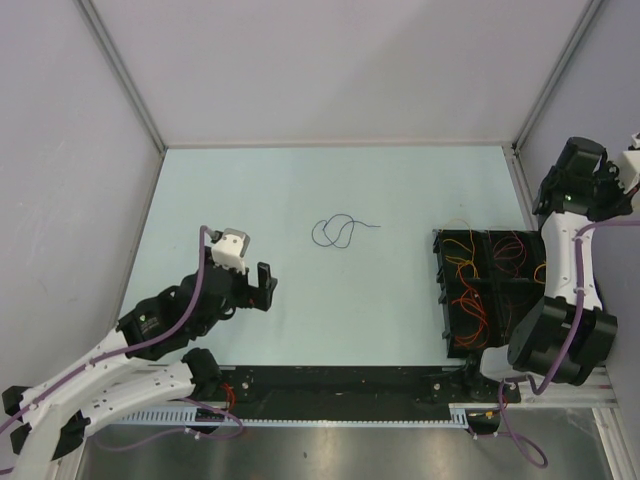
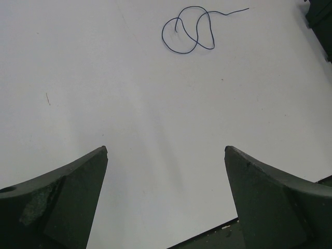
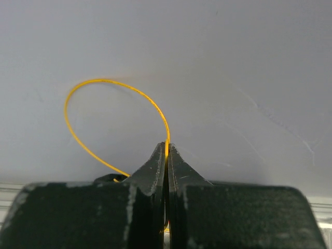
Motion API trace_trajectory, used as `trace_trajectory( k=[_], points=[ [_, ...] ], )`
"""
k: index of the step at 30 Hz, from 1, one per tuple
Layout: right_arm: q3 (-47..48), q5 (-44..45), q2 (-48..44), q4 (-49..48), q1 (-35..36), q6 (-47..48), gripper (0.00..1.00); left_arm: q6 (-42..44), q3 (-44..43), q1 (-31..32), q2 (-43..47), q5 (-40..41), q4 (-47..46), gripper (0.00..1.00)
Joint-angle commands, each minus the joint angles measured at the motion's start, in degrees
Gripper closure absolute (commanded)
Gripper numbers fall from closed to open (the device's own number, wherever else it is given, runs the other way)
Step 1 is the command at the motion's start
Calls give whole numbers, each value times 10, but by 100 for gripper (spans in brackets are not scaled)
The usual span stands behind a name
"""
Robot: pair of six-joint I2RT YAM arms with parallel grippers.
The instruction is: Untangle the cables
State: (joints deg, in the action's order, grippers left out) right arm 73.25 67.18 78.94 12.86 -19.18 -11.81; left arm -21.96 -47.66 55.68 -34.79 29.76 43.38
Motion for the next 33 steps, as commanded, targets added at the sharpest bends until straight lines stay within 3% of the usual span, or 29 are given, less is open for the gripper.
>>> trace_trajectory(
  k=[1, 6, 15, 21, 27, 33],
  points=[
    [2, 7, 21, 52, -16, -94, 100, 10, 0, -3, -5, -2, -15, 0],
    [2, -19, 39, 105, -31, -156, 95, 10, 0, -3, -3, -1, -15, 0],
    [2, -88, 11, 130, -31, -160, 61, 10, 0, -3, 0, 0, -15, 0],
    [2, -183, -32, 152, -14, -162, 59, 10, 1, -3, 7, -1, -16, 0],
    [2, -231, -68, 192, 59, -158, 56, 10, 2, -3, 13, -1, -15, 0],
    [-8, -347, -105, 216, 217, -141, 55, 11, 2, -3, 13, -3, -17, 0]
  ],
)
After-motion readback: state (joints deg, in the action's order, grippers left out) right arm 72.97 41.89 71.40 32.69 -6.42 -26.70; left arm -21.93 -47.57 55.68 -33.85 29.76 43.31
